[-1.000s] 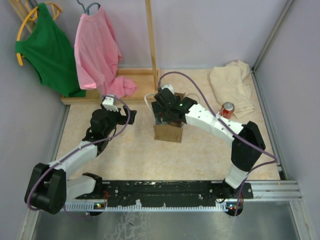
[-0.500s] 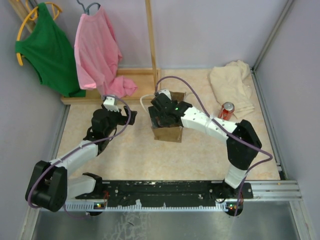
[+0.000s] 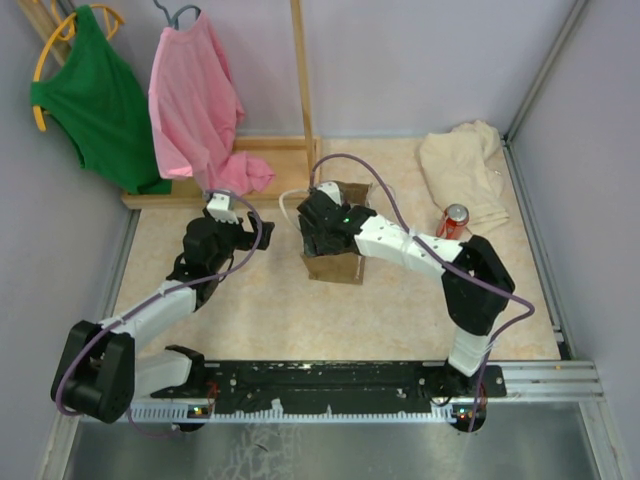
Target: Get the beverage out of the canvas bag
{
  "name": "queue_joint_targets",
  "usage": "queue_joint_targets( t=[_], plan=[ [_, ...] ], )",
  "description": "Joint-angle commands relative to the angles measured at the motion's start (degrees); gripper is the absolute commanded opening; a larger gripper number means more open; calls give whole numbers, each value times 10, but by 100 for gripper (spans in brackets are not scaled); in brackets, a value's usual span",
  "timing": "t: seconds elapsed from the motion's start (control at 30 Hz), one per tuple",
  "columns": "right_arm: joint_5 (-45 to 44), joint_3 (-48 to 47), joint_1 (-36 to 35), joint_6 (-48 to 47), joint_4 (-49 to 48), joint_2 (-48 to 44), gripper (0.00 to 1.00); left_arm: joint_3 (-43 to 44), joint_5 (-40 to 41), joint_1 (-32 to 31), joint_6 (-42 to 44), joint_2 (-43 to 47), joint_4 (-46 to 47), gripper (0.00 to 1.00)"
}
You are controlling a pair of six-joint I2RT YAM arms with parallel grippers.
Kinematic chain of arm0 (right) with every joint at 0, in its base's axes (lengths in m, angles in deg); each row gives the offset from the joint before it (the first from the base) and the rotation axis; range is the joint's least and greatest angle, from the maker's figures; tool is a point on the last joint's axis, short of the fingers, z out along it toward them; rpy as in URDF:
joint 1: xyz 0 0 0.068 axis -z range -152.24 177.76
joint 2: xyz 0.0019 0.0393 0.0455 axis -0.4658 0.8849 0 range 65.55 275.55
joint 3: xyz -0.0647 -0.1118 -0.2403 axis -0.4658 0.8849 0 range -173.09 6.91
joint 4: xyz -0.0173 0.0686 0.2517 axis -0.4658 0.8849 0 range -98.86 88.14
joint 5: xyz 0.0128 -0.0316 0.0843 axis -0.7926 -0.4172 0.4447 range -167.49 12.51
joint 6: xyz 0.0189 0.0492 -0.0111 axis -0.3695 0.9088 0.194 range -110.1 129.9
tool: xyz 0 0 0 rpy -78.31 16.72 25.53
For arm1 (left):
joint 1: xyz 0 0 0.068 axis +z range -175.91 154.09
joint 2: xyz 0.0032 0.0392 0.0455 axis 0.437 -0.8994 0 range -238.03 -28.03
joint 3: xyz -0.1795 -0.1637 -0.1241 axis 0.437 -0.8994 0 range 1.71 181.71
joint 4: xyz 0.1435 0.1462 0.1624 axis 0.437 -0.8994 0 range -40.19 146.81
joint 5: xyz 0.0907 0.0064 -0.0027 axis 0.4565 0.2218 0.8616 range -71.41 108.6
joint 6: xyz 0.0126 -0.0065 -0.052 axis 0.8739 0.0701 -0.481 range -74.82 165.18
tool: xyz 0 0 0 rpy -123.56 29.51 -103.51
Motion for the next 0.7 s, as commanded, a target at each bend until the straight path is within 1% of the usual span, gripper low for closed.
queue_joint_targets(
  t=[0.0, 0.23, 0.33, 0.5, 0.6, 0.67],
  plan=[
    [-23, 11, -9, -3, 20, 33, 72, 5, -13, -4, -1, -4, 18, 100],
    [-8, 14, -9, -4, 9, 67, 66, 12, -17, -4, 1, -10, 18, 100],
    [0, 16, -9, -6, 3, 76, 62, 13, -17, -4, 0, -13, 19, 100],
    [13, 14, -9, -20, 5, 89, 44, 15, -16, -4, 0, -18, 20, 100],
    [19, 17, -9, -27, 7, 89, 36, 16, -15, -4, 0, -19, 20, 100],
    [19, 21, -9, -31, 7, 85, 29, 15, -14, -4, 0, -19, 20, 100]
  ],
)
